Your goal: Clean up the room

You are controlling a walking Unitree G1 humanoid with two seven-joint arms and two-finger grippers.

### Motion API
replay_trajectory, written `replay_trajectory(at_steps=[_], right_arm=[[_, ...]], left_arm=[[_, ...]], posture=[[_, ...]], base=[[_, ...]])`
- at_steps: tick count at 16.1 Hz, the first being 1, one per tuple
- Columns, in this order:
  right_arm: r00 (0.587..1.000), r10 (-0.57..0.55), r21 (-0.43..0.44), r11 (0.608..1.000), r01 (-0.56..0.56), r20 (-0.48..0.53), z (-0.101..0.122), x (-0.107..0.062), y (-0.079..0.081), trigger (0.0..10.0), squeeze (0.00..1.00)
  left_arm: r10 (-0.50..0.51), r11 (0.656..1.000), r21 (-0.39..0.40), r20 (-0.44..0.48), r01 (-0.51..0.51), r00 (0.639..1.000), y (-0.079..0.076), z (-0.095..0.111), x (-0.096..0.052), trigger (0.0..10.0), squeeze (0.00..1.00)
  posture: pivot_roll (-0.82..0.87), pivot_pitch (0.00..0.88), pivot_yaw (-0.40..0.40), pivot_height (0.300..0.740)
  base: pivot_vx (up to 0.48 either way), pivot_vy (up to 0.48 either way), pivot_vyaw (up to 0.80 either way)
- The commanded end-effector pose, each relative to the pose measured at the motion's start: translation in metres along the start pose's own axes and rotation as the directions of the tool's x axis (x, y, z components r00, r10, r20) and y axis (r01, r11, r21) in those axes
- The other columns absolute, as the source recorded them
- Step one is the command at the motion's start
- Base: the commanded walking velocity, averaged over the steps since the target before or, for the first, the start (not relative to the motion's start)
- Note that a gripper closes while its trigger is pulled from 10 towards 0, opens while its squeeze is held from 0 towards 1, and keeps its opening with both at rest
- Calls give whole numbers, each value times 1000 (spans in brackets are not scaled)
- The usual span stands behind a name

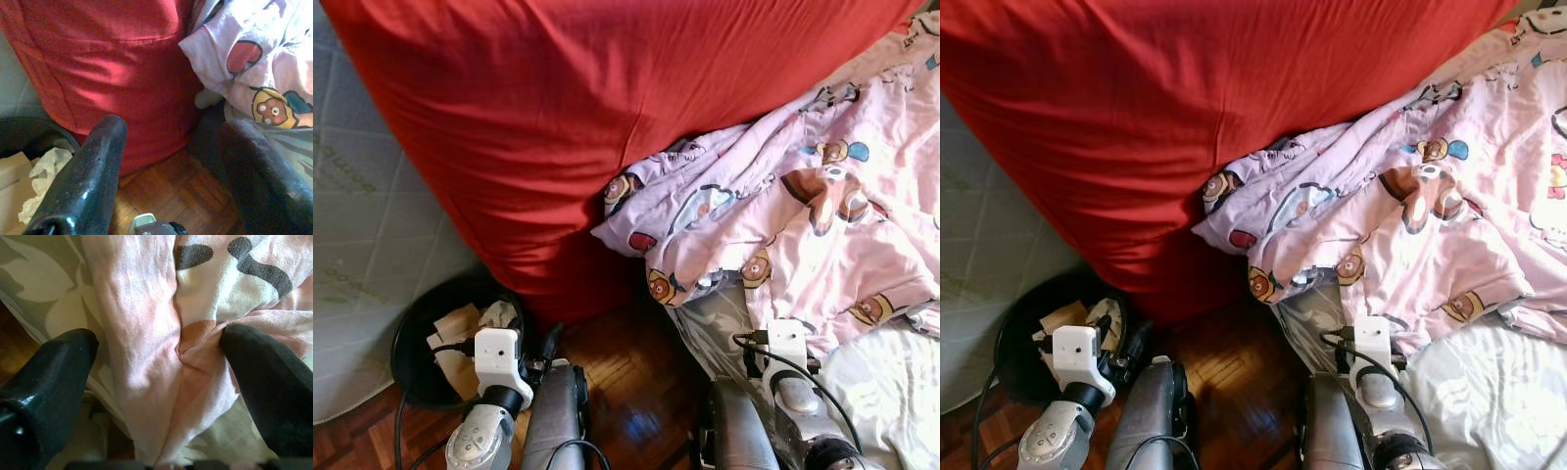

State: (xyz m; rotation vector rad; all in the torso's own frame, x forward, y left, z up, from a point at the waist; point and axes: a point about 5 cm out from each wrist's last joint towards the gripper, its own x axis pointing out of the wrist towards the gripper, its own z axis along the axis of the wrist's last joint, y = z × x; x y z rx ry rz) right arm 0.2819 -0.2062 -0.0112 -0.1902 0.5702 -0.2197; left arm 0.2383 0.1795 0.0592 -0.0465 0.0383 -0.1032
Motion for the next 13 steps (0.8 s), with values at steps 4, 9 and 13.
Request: replay_trajectory(at_steps=[4,9,13], right_arm=[[995,-33,-46,999,29,-89,-21,-4,-6,10000,0],[994,-21,-42,999,17,-106,-23,-5,-3,10000,0],[994,-8,-41,999,4,-108,-22,-5,0,0,0]], left_arm=[[14,1000,-14,-47,-14,999,0,-8,-10,10000,0],[17,1000,-11,-49,-18,999,2,-8,-9,10000,0],[22,1000,-9,-47,-23,999,3,-7,-7,10000,0]], posture=[[91,358,42,612],[96,354,46,612],[98,349,48,612]], base=[[0,0,0],[0,0,0],[0,0,0]])
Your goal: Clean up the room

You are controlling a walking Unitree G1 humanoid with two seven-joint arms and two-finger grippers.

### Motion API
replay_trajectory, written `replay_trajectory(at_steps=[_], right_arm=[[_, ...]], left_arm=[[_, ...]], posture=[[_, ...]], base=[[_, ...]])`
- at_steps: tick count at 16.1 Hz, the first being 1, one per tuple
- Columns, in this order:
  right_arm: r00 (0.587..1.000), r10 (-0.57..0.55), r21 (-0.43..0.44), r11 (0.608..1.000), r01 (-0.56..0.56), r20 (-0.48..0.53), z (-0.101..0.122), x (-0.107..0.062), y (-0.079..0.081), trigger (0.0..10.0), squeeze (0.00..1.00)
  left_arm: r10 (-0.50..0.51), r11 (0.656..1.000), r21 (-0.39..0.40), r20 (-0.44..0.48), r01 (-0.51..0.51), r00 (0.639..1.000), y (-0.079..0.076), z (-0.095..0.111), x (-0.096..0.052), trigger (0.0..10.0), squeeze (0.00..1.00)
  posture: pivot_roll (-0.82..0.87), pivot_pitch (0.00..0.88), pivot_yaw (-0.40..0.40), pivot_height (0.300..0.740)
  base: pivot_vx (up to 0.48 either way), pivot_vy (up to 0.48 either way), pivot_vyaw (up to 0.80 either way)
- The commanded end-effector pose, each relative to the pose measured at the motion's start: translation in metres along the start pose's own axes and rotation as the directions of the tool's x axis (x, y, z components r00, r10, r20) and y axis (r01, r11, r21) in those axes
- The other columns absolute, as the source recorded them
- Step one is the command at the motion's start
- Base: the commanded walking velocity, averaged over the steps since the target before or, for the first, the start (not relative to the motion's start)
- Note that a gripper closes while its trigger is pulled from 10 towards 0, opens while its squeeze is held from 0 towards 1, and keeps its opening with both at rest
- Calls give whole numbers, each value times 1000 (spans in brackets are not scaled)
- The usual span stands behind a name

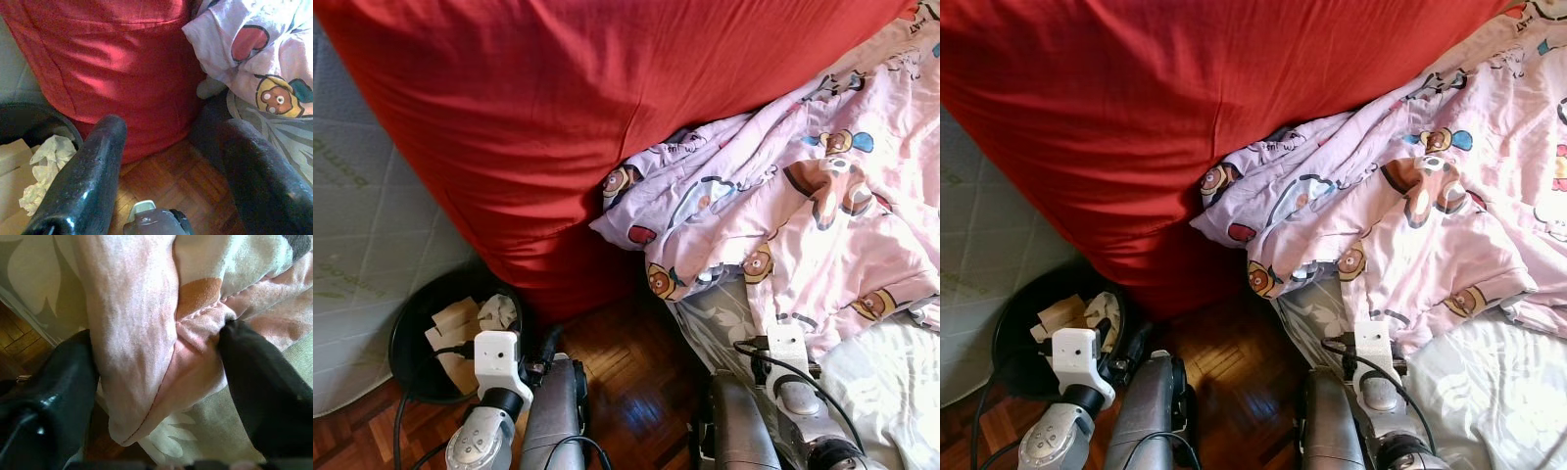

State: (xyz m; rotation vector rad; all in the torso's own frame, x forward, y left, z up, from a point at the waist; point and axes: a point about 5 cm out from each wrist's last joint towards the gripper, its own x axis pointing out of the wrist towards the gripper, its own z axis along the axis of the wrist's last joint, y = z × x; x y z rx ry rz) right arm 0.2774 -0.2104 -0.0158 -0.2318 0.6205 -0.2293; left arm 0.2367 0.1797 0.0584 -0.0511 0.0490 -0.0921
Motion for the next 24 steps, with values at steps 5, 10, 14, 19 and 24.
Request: replay_trajectory(at_steps=[5,10,14,19,24], right_arm=[[997,-1,-2,1000,1,-75,-20,-5,2,0,0],[993,-31,8,999,32,-115,-28,-6,-1,0,0],[990,-30,28,999,34,-136,-34,-8,0,0,0],[993,-18,92,995,29,-116,-31,-8,3,0,0],[1000,-9,242,970,15,-27,-22,-9,9,0,0]], left_arm=[[12,1000,-6,-41,-12,999,2,-8,-5,10000,0],[12,1000,-10,-45,-12,999,2,-9,-5,10000,0],[12,1000,-10,-45,-12,999,2,-9,-4,10000,0],[13,1000,-9,-45,-13,999,2,-10,-1,10000,0],[19,1000,-4,-60,-19,998,4,-15,6,10000,0]], posture=[[99,343,48,612],[101,338,48,612],[101,332,49,612],[103,320,49,612],[96,283,52,612]], base=[[0,0,0],[0,0,0],[0,0,0],[0,0,0],[0,0,0]])
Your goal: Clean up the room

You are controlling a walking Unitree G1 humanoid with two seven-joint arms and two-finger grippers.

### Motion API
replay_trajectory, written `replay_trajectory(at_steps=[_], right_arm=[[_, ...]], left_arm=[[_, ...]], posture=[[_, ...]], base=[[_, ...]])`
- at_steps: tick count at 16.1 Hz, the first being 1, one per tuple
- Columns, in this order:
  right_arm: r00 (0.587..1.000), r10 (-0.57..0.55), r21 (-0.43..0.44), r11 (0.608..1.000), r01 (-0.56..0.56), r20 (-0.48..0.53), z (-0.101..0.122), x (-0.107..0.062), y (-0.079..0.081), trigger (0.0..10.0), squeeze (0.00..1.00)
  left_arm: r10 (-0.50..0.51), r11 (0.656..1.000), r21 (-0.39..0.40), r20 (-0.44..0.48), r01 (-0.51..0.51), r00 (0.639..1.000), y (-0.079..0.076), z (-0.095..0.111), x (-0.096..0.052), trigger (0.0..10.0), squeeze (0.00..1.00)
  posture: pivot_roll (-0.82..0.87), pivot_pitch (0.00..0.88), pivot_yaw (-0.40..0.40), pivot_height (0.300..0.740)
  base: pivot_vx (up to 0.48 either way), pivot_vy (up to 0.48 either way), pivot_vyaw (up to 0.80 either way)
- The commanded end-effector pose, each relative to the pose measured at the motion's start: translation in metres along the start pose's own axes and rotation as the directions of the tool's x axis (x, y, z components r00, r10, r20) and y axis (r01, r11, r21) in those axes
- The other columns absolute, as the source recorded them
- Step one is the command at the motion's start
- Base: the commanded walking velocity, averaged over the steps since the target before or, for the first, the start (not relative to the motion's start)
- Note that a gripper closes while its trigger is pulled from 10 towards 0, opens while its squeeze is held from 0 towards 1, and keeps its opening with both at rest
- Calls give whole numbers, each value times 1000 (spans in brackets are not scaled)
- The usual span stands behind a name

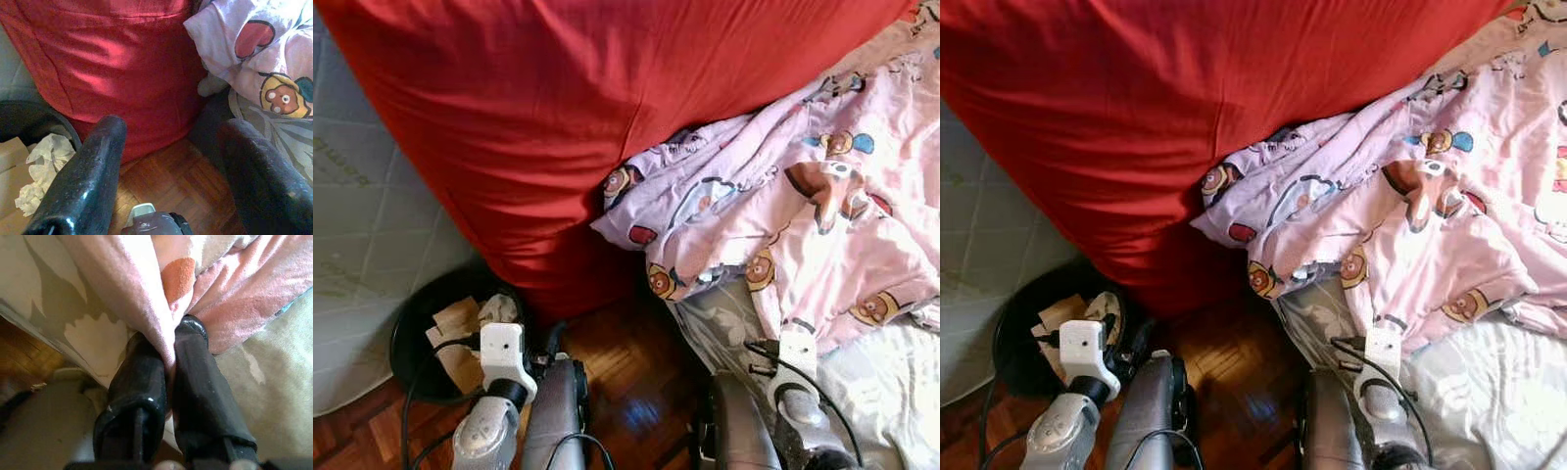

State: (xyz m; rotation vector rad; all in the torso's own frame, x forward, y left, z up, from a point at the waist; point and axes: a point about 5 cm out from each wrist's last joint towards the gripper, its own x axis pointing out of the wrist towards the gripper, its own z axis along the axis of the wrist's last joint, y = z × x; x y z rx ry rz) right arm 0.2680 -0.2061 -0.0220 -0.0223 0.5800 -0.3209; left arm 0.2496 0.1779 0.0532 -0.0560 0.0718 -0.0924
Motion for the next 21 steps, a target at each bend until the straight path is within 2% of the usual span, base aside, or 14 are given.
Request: replay_trajectory(at_steps=[1,4,5,6,7,9,10,13,15,17,18,21], right_arm=[[1000,-1,36,999,2,-28,-13,-4,0,0,0],[998,-55,41,998,53,41,-10,-6,-10,0,0],[991,-35,91,996,23,126,-4,-9,-12,0,0],[982,-18,109,994,-3,187,1,-11,-13,2431,0],[973,-7,120,993,-22,231,5,-14,-13,9725,0],[913,114,118,978,-173,392,22,-26,-5,10000,0],[887,150,145,961,-234,438,30,-31,-1,10000,0],[860,180,154,947,-283,477,42,-35,3,10000,0],[869,193,123,953,-276,456,41,-34,4,10000,0],[879,169,119,962,-246,446,40,-33,2,10000,0],[896,123,93,979,-179,426,37,-32,-7,10000,0],[912,81,134,980,-146,402,26,-35,-20,10000,0]], left_arm=[[20,1000,1,-39,-20,999,5,-11,-6,10000,0],[32,999,-4,-68,-33,997,5,-20,-4,10000,0],[38,999,-10,-75,-39,996,6,-23,-4,10000,0],[40,999,-11,-74,-41,996,6,-23,-4,10000,0],[42,999,-11,-71,-43,997,6,-23,-3,10000,0],[53,999,-7,-44,-53,998,8,-18,0,10000,0],[65,998,-1,-28,-65,997,12,-16,2,10000,0],[86,996,0,3,-86,996,15,-11,5,10000,0],[91,996,-5,8,-91,996,15,-11,6,10000,0],[92,995,-23,1,-92,996,13,-15,5,10000,0],[93,995,-34,-22,-94,995,12,-20,3,10000,0],[103,994,-29,-52,-104,993,15,-29,-2,10000,0]], posture=[[94,277,53,612],[92,258,53,612],[75,249,50,612],[75,242,49,612],[72,238,49,612],[64,221,47,612],[55,212,44,612],[53,195,43,612],[53,184,42,617],[54,174,39,642],[57,171,36,657],[50,173,36,692]], base=[[0,0,0],[0,0,0],[0,0,0],[0,0,0],[0,0,0],[0,0,0],[0,0,0],[0,0,0],[0,0,0],[0,0,0],[0,0,0],[0,0,0]])
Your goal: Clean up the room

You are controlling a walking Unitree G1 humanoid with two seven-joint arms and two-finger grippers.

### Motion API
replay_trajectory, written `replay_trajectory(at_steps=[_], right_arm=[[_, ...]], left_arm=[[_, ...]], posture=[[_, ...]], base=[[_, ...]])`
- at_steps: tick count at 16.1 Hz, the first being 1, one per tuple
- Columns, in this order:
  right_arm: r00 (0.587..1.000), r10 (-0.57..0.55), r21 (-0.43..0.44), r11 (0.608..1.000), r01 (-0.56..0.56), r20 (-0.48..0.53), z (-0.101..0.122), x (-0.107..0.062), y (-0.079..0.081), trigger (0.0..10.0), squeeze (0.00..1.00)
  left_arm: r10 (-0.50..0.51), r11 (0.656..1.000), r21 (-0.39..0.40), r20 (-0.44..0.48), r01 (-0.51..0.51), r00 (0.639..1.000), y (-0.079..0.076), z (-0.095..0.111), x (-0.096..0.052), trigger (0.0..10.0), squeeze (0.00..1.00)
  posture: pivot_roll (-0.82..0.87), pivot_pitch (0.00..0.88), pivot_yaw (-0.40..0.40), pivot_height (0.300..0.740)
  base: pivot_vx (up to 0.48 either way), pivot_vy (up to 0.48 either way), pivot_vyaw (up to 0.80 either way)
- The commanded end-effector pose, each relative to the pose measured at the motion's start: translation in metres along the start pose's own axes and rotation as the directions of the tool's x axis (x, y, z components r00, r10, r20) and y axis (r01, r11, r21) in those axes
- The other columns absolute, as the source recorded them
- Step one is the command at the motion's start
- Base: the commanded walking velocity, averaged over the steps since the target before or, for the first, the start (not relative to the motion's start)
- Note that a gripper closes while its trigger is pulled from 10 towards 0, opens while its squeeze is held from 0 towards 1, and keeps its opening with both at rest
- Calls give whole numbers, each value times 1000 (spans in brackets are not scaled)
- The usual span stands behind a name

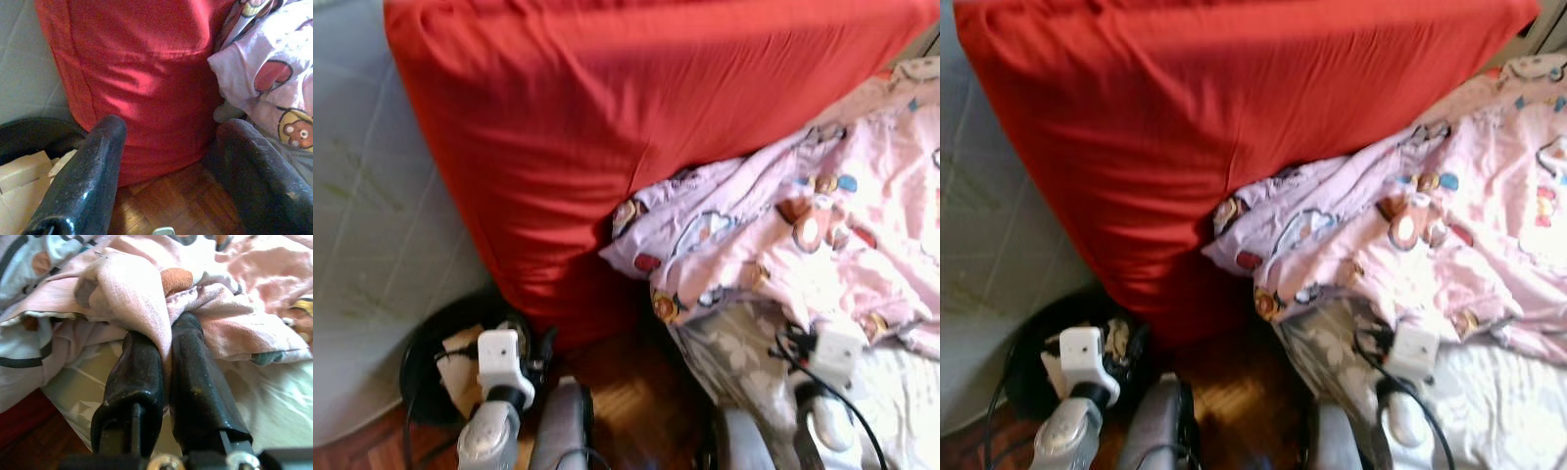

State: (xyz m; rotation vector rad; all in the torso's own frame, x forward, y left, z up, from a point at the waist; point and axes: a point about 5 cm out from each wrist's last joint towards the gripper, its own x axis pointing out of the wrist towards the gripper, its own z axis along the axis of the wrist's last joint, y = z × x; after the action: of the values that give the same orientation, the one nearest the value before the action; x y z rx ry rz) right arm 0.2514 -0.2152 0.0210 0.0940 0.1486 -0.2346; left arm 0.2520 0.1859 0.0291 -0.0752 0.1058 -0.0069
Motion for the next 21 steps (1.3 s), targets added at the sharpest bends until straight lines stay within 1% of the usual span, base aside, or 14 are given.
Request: replay_trajectory(at_steps=[1,5,7,8,9,11,12,13,14,16,17,18,20,21], right_arm=[[1000,-2,8,1000,2,-7,-2,-4,-2,10000,0],[999,-6,11,1000,6,-35,-5,1,5,10000,0],[1000,20,11,1000,-19,-21,-1,4,10,10000,0],[999,17,0,1000,-17,-31,-2,5,9,10000,0],[999,12,-2,1000,-12,-35,-3,5,8,10000,0],[999,8,-3,1000,-8,-44,-5,4,9,10000,0],[999,7,-5,1000,-7,-47,-6,4,9,10000,0],[999,-2,5,1000,2,-47,-7,4,9,10000,0],[999,-6,20,1000,7,-34,-6,4,10,10000,0],[998,-7,11,1000,7,-59,-8,5,11,10000,0],[998,-4,24,1000,6,-57,-9,4,12,10000,0],[998,-6,28,1000,8,-59,-10,4,14,10000,0],[998,-13,29,999,14,-61,-10,4,14,10000,0],[998,-26,30,999,28,-63,-11,4,14,10000,0]], left_arm=[[21,1000,-8,-24,-22,999,7,-7,-5,10000,0],[76,996,-31,-96,-79,992,17,-22,-7,10000,0],[105,990,-74,-152,-117,983,22,-32,-9,10000,0],[142,981,-98,-204,-165,969,26,-41,-12,10000,0],[149,978,-105,-247,-179,957,28,-49,-15,10000,0],[215,901,-288,-351,-324,911,37,-65,-21,10000,0],[206,909,-272,-368,-317,907,39,-67,-22,10000,0],[185,936,-203,-410,-287,893,40,-74,-27,10000,0],[181,940,-188,-428,-283,885,41,-76,-29,10000,0],[176,951,-147,-470,-273,865,41,-83,-35,10000,0],[165,957,-130,-494,-261,853,40,-87,-38,10000,0],[136,975,-74,-549,-210,825,37,-96,-46,10000,0],[107,988,-30,-571,-150,814,34,-100,-49,10000,0],[72,996,9,-589,-83,805,30,-104,-53,10000,0]], posture=[[52,177,35,702],[59,187,27,740],[62,188,23,740],[66,187,21,740],[66,188,21,740],[65,193,24,740],[68,195,25,740],[69,198,28,740],[68,201,30,740],[72,207,32,740],[73,209,33,740],[74,219,33,740],[74,221,34,740],[75,228,36,740]], base=[[0,0,0],[0,0,0],[0,0,0],[0,0,0],[0,0,0],[0,0,0],[0,0,0],[0,0,0],[0,0,0],[0,0,0],[0,0,0],[0,0,0],[0,0,0],[0,0,0]])
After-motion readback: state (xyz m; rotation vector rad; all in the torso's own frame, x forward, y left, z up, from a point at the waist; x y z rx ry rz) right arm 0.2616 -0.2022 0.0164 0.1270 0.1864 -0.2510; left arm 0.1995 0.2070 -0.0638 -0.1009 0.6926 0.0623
